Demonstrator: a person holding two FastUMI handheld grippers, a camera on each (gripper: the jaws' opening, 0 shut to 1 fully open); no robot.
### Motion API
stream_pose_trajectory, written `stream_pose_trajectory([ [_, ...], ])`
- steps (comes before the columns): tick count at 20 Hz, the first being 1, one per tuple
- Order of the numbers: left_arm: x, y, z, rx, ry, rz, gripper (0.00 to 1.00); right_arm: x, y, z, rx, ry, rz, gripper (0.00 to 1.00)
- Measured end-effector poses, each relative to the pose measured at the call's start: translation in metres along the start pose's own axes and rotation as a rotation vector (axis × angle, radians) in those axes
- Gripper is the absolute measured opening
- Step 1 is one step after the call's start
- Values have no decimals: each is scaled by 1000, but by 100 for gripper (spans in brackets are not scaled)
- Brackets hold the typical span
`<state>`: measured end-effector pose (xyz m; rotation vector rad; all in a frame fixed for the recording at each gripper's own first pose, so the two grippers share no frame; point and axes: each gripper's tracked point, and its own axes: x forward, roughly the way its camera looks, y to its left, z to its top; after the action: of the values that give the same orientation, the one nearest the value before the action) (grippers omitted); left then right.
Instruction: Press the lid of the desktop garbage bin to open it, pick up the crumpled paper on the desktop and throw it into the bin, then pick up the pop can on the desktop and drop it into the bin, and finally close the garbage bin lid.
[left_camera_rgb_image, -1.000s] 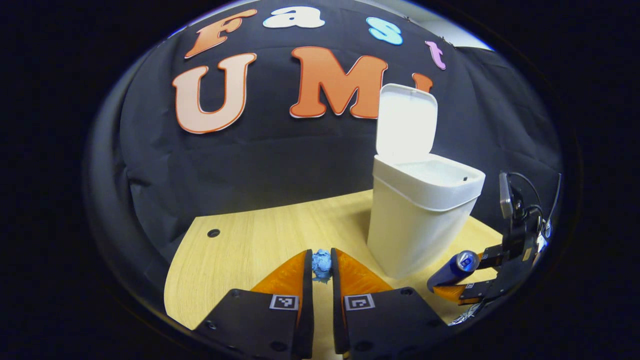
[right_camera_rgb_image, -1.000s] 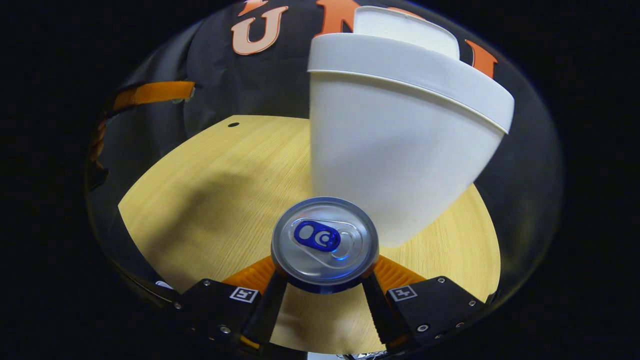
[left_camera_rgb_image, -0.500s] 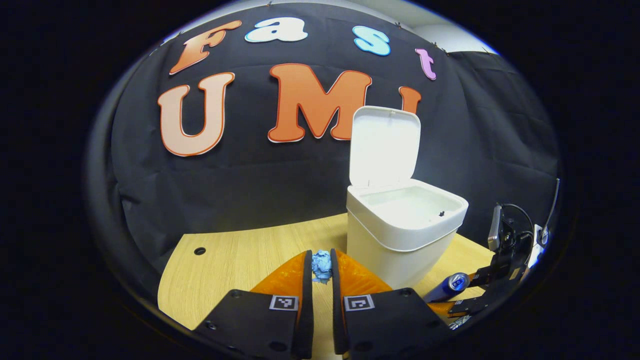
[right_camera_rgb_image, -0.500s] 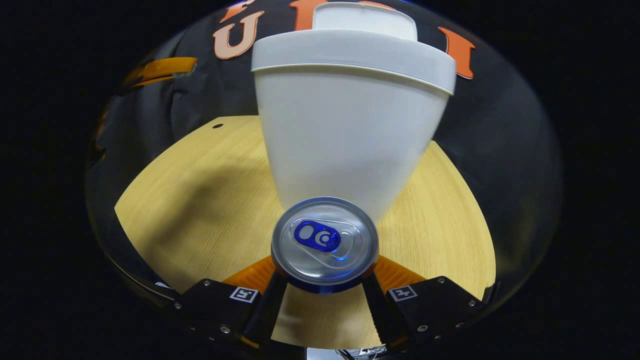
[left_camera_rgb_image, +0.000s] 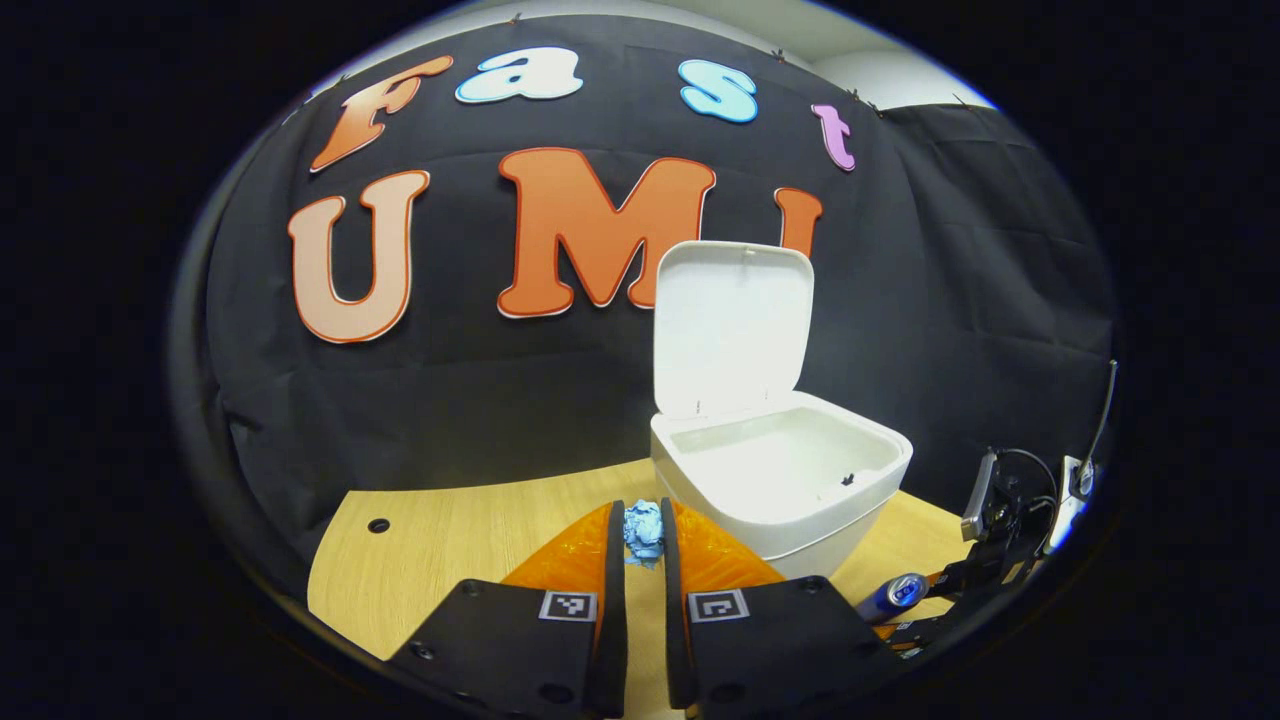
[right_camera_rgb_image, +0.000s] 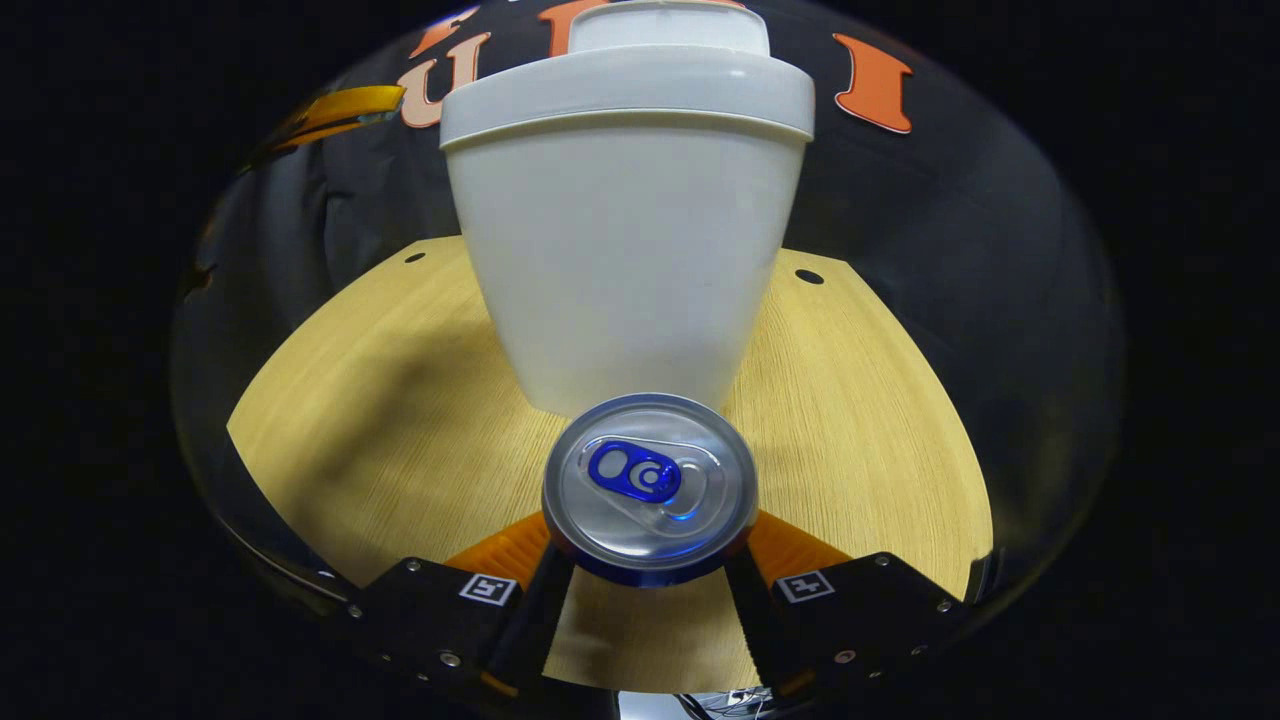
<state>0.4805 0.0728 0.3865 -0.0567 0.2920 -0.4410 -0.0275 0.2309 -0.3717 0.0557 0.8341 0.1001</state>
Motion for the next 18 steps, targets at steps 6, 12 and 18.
stream_pose_trajectory([
  [6,18,-28,20,-32,-24,-42,19,1,0,-1,-10,6,3,79],
  [12,34,-50,26,-32,-28,-76,19,1,0,1,0,0,12,79],
  [18,47,-68,15,-29,1,-108,19,3,-1,3,11,-14,4,79],
])
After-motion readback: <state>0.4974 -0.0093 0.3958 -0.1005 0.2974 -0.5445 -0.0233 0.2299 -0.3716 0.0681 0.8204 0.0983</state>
